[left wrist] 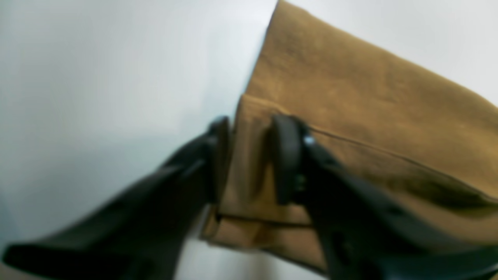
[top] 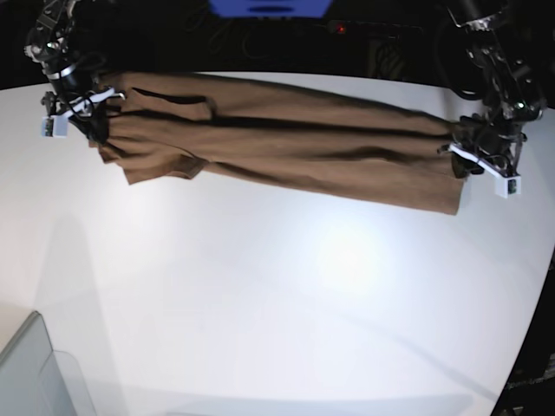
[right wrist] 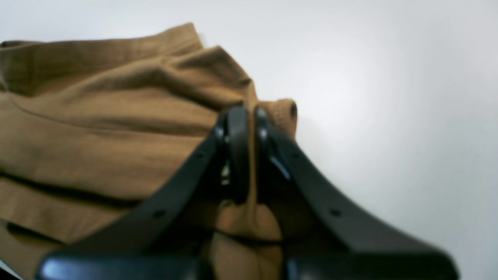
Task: Layout the t-shirt on the table in an organized manner, then fold the t-shirt properly
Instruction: 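Fold the hem with both grippers up over the folded shoulder edge, then carry the shirt end with the left gripper toward the right gripper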
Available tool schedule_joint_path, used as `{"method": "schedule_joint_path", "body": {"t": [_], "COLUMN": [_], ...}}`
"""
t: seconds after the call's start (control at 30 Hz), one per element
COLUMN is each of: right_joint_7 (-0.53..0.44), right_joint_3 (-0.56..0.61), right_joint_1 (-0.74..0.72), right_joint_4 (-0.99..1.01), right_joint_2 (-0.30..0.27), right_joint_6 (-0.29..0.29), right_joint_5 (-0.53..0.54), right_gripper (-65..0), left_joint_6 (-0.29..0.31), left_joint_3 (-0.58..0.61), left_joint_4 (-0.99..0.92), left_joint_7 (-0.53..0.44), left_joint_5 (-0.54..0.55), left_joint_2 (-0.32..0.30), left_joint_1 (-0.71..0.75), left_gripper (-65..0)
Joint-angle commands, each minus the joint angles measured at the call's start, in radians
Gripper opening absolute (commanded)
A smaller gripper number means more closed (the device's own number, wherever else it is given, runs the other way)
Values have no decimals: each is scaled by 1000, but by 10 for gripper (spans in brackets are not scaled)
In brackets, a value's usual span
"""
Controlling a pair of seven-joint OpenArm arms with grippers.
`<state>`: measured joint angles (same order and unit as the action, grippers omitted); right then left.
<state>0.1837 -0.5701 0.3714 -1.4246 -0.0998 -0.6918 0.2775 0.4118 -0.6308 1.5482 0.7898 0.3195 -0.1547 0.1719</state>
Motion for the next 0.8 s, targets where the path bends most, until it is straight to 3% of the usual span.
{"method": "schedule_joint_path", "body": {"t": [0.0,0.13,0.27,0.77], "right_joint_7": [-6,-6,-6,-6], "right_joint_3": [-3,-3,-3,-3], "right_joint_1": [1,1,-1,-24], "right_joint_4": [-9,-12,-14,-14], "right_joint_2": [-13,-13,-13,-13], "right_joint_6": [-6,-6,-6,-6], "right_joint_5": [6,6,6,4], "right_gripper": [-650,-650,-650,-650], "left_joint_6": [0,0,0,0], "left_joint_3": [-5,-5,-5,2], "left_joint_4": [25,27,13,-159], "left_joint_7": [-16,-22,-25,-27], "left_joint_5": [13,13,13,11], "left_joint_2": [-15,-16,-16,-15], "left_joint_1": [-5,8,5,-45], "left_gripper": [-359,-265,-229,-243]}}
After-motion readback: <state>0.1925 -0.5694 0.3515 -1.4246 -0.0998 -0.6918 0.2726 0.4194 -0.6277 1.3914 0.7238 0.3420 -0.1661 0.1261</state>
